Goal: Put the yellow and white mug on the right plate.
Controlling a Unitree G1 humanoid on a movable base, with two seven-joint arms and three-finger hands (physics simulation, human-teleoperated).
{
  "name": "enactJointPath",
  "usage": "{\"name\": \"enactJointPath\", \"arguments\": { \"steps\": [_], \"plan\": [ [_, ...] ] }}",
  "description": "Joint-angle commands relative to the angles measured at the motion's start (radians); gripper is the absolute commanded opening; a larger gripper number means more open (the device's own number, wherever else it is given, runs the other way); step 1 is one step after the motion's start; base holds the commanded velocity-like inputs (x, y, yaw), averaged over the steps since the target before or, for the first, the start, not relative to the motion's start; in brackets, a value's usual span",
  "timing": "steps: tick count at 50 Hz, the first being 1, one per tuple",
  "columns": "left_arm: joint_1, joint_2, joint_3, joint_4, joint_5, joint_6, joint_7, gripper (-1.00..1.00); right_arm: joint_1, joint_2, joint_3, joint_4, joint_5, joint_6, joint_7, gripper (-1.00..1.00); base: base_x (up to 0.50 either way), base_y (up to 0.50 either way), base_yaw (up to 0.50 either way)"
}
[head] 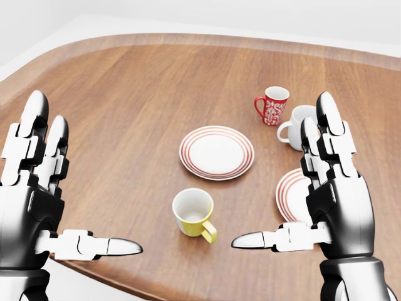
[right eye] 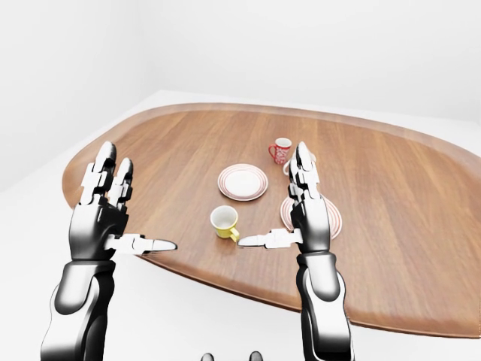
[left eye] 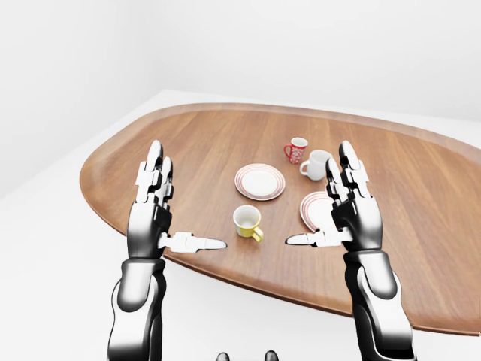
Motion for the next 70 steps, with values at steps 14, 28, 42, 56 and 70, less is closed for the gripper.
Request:
{"name": "enactJointPath", "arguments": {
  "steps": [14,28,42,56,70],
  "plan": [
    [0.009,-0.002,-0.013,-0.01,0.002,0.0,-0.005,1.0,-0.006,-0.008,0.014,0.056,-0.048,0.0,-0.025,1.0,0.45,0.13,0.0],
    [0.01,-0.003,-0.015,-0.022,0.001,0.0,-0.006,1.0,-0.006,-0.001,0.01,0.05,-0.06,0.0,-0.019,1.0,0.0,0.0,0.0],
    [0.012,-0.003,-0.015,-0.021,0.001,0.0,-0.007,1.0,-0.006,0.0,0.005,0.057,-0.059,0.0,-0.017,1.0,0.0,0.0,0.0],
    [0.005,-0.002,-0.009,-0.026,-0.001,0.0,-0.007,1.0,-0.001,-0.002,0.021,0.044,-0.082,0.0,-0.015,1.0,0.14,0.04,0.0],
    [0.006,-0.002,-0.012,-0.024,0.0,0.0,-0.006,1.0,0.0,0.0,0.019,0.064,-0.084,0.0,-0.012,1.0,0.0,0.0,0.0]
  ]
}}
